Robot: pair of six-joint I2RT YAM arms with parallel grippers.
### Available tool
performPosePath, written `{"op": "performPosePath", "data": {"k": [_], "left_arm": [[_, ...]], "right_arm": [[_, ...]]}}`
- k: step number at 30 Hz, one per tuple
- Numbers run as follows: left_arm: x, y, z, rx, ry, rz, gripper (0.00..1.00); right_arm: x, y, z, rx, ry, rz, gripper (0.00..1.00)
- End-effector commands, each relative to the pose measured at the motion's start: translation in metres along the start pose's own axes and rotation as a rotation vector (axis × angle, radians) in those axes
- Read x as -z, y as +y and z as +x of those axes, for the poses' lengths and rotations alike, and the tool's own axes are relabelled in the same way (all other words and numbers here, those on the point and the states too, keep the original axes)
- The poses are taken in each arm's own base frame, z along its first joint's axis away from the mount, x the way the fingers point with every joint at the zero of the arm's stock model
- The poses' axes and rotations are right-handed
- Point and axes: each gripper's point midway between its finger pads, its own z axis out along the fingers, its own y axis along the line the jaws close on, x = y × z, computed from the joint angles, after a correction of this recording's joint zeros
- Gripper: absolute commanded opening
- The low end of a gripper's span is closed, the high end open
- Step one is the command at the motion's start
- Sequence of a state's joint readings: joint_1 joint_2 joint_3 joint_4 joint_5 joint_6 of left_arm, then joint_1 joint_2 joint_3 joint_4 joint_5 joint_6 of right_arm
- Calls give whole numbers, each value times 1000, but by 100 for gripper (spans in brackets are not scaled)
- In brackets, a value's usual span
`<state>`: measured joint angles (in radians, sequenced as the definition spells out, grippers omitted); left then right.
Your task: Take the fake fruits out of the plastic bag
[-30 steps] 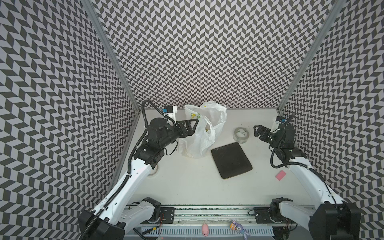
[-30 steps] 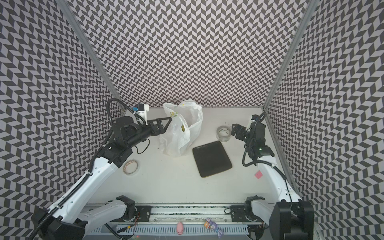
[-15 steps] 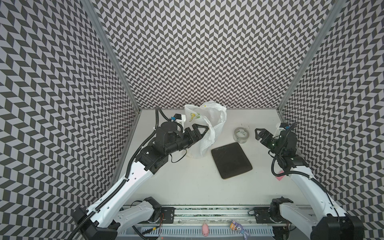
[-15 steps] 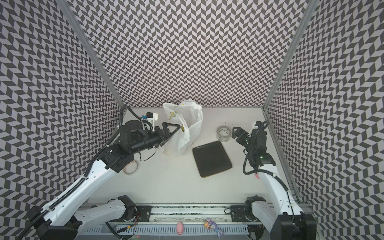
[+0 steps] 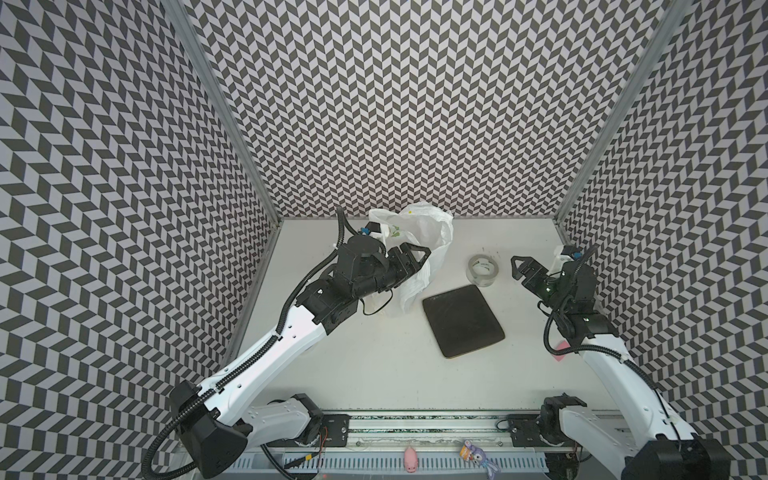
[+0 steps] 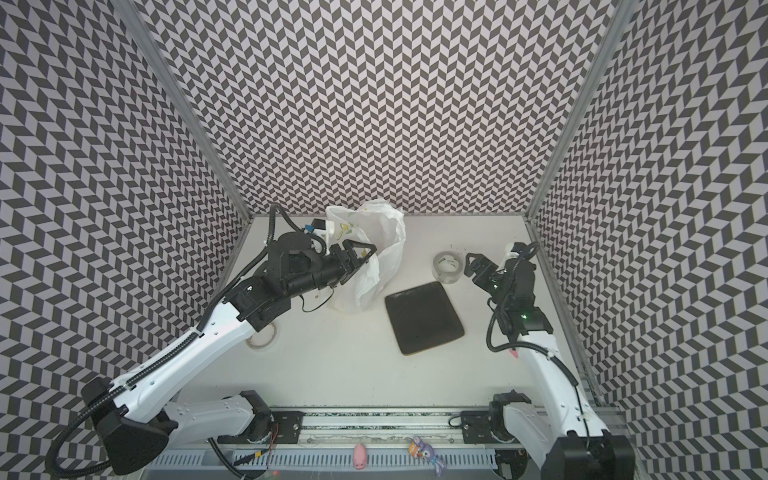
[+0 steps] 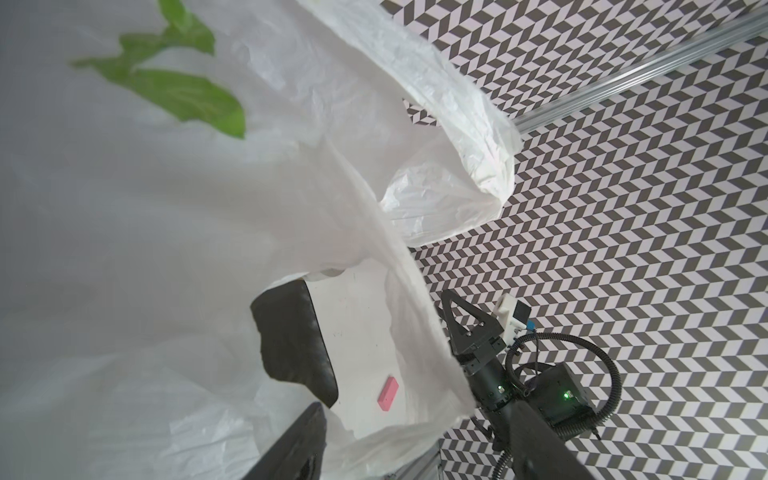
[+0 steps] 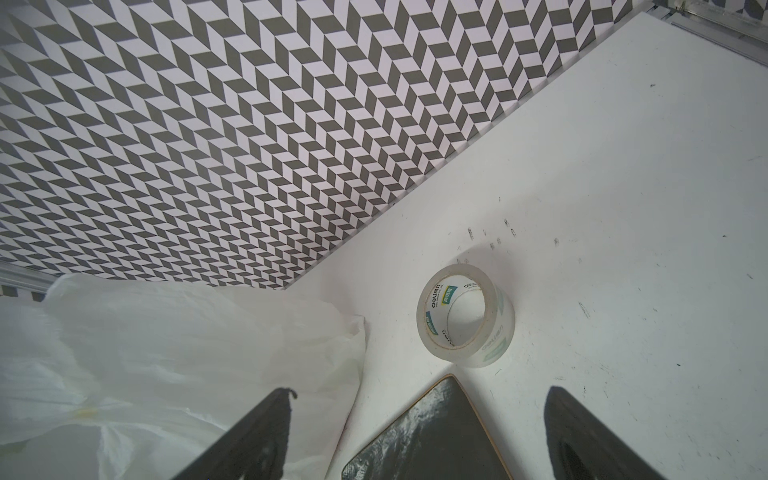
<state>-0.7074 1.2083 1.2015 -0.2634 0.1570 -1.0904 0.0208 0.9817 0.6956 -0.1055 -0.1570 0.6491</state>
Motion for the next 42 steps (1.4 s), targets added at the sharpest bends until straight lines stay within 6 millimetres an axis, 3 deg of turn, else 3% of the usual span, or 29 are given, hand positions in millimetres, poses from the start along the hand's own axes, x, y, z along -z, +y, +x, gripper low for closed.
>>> {"op": "performPosePath", "data": {"k": [1, 5, 10, 14, 20, 25, 30, 37, 42], "left_arm": [[-11, -8, -7, -41, -43, 55, 57], [-16, -6, -3, -82, -32, 65, 35], [1, 2, -14, -118, -107, 12, 9], [23, 10, -20, -142, -159, -46, 4], [53, 30, -10, -158, -163, -107, 0], [71, 53, 0, -187, -151, -174, 0], [81, 61, 4, -188, -148, -195, 0], [88, 62, 2, -179, -165, -209, 0], [90, 71, 6, -166, -150, -242, 0]], "right_arm": [[7, 13, -19, 28, -53, -18, 91], [12, 15, -26, 72, -48, 10, 88], [19, 25, -28, 98, -44, -22, 80], [22, 34, -25, 90, -13, -58, 77], [33, 64, -16, 129, 65, -171, 76], [50, 113, -6, 240, 87, -299, 77], [61, 169, 10, 388, 118, -449, 82], [44, 221, 13, 557, 185, -532, 88], [6, 226, 0, 590, 134, -450, 88]]}}
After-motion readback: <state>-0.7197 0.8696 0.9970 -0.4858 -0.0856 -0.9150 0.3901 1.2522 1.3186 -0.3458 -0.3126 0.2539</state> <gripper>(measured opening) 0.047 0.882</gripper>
